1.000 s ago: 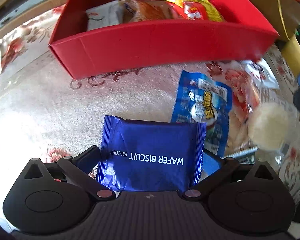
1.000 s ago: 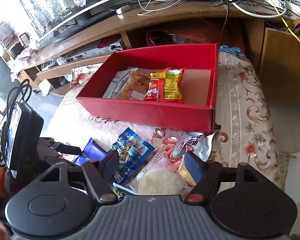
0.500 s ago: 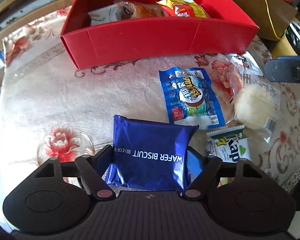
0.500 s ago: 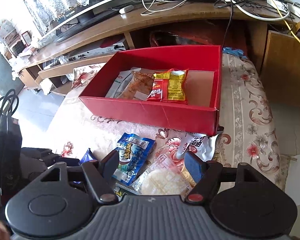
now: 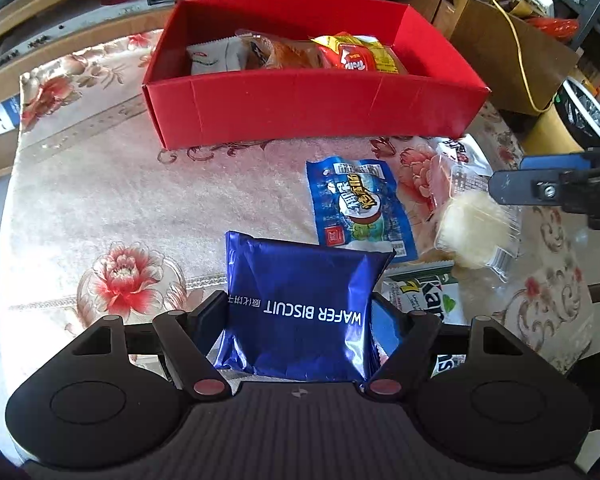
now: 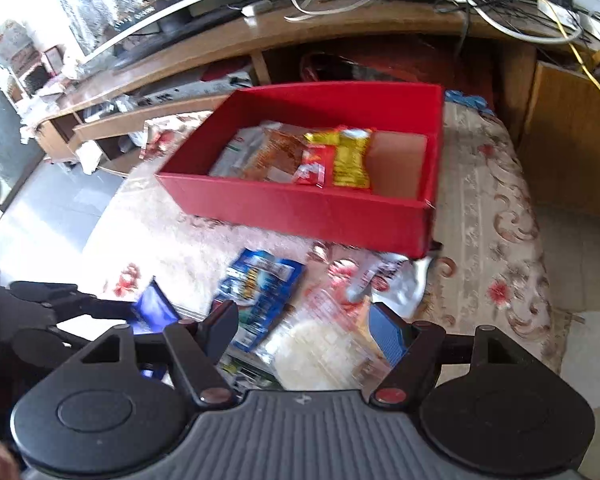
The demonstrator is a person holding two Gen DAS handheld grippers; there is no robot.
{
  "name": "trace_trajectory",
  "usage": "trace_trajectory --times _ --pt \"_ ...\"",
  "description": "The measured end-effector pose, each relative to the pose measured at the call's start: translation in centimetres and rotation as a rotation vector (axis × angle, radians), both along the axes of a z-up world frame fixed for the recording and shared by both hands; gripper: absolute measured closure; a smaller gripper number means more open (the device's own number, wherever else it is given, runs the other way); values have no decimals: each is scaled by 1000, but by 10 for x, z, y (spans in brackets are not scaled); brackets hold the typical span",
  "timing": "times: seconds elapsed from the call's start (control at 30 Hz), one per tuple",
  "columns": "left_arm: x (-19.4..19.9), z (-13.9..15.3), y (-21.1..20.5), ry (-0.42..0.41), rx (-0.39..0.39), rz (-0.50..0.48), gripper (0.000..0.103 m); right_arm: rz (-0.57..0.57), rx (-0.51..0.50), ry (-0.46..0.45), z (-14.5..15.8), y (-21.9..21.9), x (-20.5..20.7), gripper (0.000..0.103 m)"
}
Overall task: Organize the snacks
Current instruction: 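Lift the wafer pack with left tool while right tool grasps the clear bun pack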
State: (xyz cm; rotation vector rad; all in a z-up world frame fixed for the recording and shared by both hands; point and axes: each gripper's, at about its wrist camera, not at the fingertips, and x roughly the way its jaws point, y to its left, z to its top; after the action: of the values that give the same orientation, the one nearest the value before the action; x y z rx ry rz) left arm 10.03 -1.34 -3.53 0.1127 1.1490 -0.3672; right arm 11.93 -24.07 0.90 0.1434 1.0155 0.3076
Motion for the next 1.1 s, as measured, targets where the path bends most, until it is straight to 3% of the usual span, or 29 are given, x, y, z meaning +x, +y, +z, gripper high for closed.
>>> trace_trajectory --times 0.2,0.37,0.57,0.77,0.93,1.1 --pt "1 1 4 18 -60 6 24 -34 -32 50 -12 -7 4 33" --pt "0 4 10 36 -125 8 24 79 -71 85 -16 8 14 33" --pt "0 0 12 63 -163 -2 24 247 -190 126 -34 27 11 33" --pt "1 -4 5 73 -145 -20 24 297 -266 108 -53 38 17 31" --pt "0 -7 -2 59 -91 -34 23 262 -263 91 -50 36 12 43" --pt "-1 -11 -10 46 -43 -50 23 222 -268 78 -45 35 5 46"
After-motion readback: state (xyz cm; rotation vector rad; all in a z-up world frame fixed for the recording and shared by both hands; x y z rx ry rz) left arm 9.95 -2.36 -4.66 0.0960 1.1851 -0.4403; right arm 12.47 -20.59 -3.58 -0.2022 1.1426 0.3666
